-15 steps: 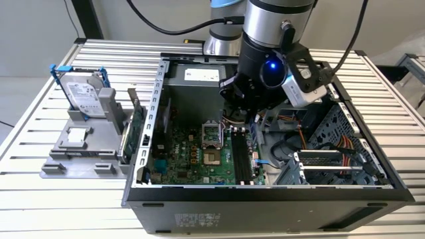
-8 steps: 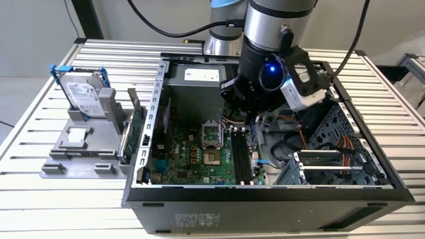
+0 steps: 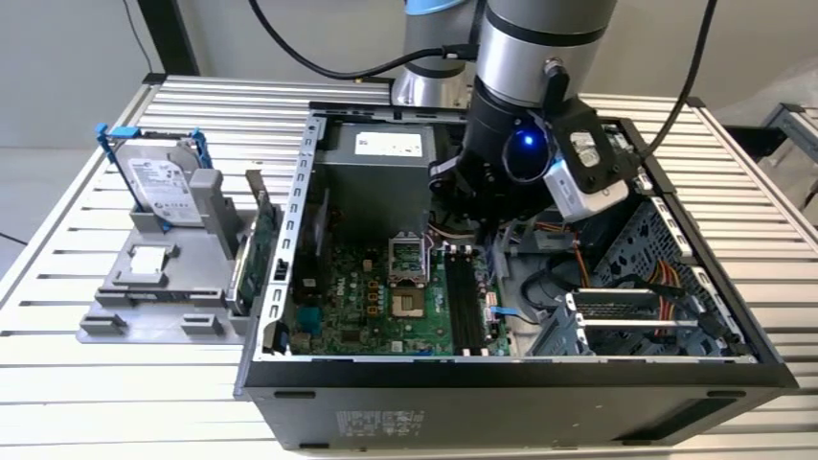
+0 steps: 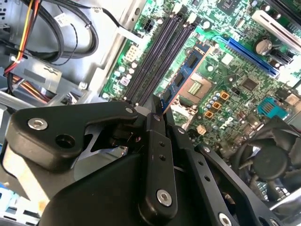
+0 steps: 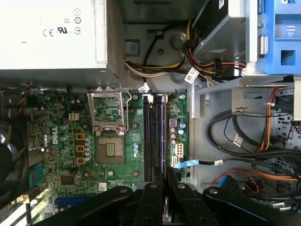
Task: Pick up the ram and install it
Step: 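Insert the ram into the slot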
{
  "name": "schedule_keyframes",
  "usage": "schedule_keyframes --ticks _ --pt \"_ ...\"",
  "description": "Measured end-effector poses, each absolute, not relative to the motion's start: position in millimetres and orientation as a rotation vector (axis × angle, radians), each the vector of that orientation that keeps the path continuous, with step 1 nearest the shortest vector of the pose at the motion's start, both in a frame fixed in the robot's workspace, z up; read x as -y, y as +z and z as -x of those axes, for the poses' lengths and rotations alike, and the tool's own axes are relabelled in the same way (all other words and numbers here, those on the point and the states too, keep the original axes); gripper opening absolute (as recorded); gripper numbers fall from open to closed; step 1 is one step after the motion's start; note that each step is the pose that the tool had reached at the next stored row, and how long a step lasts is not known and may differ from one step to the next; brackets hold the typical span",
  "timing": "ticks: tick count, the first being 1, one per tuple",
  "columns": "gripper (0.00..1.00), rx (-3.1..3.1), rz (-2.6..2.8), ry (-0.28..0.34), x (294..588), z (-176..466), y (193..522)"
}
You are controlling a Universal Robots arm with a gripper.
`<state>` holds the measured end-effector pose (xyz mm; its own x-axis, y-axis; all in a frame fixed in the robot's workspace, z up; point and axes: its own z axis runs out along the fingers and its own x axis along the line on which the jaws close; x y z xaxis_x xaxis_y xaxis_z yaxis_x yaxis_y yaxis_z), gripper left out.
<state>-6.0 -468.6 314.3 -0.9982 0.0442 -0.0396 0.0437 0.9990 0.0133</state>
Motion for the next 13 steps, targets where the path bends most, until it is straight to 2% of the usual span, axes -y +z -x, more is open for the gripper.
schedule_keyframes --ticks 13 --pt "0.0 -3.1 -0.083 0.019 470.1 -0.5 304.8"
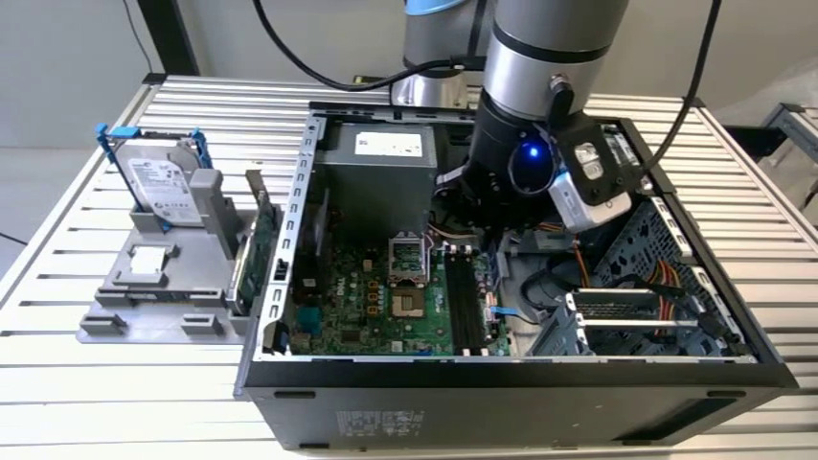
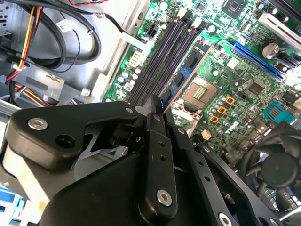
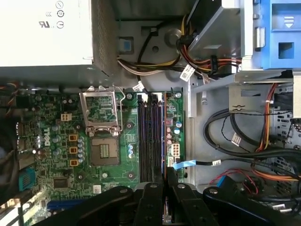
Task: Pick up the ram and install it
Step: 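Insert the ram into the slot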
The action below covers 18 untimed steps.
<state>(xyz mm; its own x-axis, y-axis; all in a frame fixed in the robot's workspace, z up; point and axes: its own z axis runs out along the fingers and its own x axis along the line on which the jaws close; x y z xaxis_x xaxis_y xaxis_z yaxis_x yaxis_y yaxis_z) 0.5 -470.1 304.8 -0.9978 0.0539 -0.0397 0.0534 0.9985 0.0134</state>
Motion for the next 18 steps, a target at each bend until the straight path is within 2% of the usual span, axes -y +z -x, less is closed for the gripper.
schedule_keyframes --ticks 18 --pt "0.0 -3.1 -0.083 0.02 472.6 -3.3 286.1"
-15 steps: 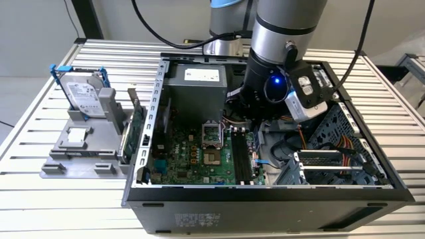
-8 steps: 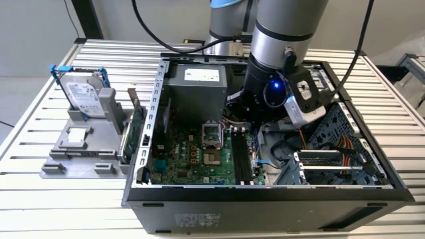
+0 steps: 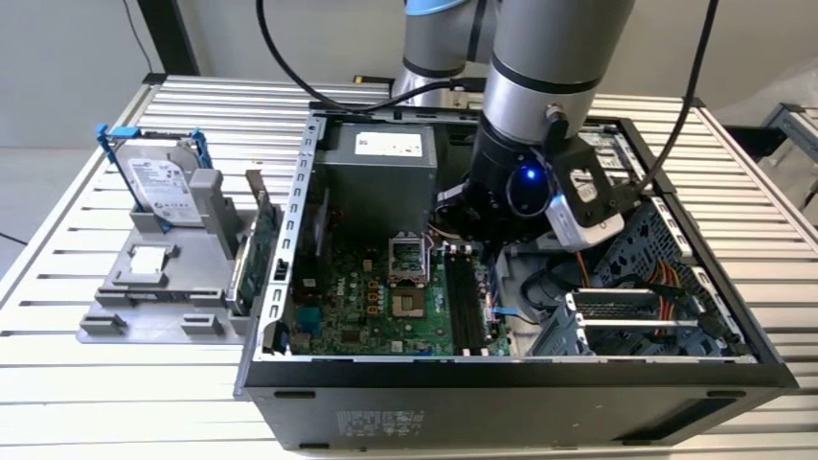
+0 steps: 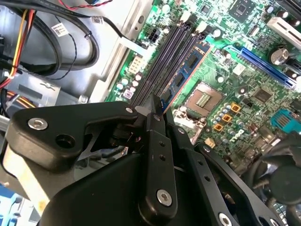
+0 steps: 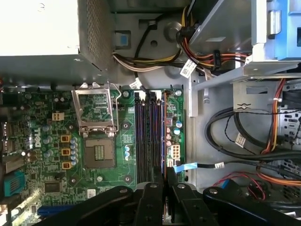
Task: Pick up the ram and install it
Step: 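Insert the ram into the slot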
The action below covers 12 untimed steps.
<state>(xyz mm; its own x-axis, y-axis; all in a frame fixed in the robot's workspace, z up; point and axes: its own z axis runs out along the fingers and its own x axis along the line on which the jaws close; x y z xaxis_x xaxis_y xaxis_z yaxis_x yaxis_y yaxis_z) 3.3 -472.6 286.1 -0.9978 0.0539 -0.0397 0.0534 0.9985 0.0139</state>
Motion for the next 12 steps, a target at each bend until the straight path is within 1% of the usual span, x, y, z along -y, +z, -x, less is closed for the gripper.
schedule_keyframes --ticks 12 --pt "0.0 -3.1 -0.083 0.02 473.1 -4.0 279.3"
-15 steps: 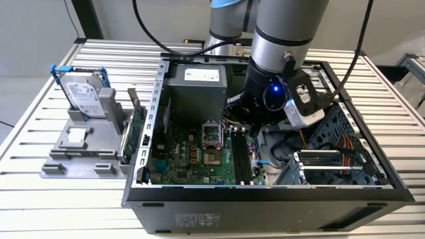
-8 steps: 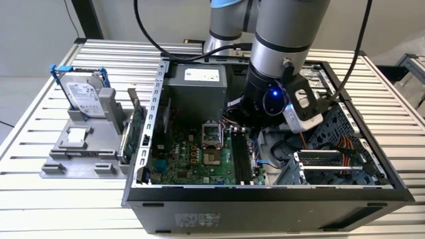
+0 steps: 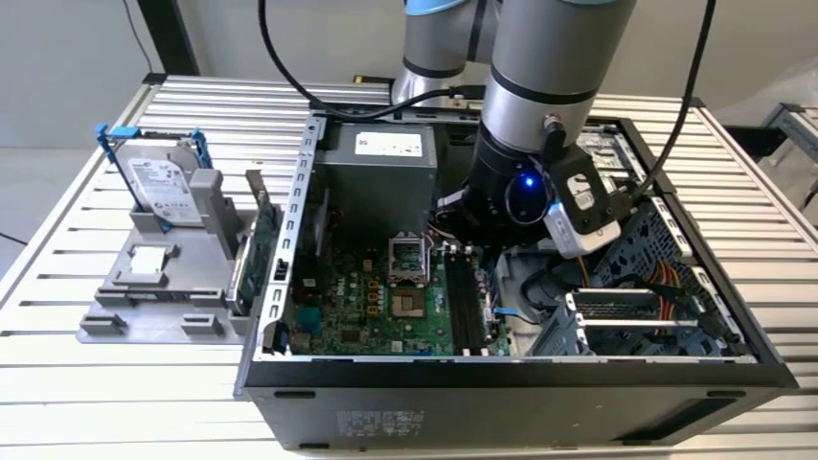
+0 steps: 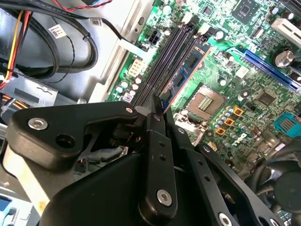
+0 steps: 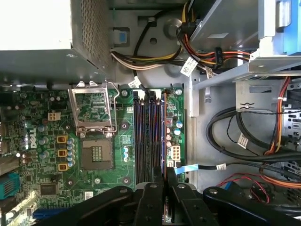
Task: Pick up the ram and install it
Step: 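Insert the ram into the slot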
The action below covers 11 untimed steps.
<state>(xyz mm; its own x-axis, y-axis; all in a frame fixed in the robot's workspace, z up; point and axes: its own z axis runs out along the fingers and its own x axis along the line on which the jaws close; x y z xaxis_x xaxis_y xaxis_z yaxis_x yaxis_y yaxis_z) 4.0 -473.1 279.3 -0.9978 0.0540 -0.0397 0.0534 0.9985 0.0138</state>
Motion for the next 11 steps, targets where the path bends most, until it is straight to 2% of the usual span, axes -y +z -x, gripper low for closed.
schedule_keyframes --ticks 11 --pt "0.0 -3.1 -0.083 0.02 473.0 -6.4 265.0"
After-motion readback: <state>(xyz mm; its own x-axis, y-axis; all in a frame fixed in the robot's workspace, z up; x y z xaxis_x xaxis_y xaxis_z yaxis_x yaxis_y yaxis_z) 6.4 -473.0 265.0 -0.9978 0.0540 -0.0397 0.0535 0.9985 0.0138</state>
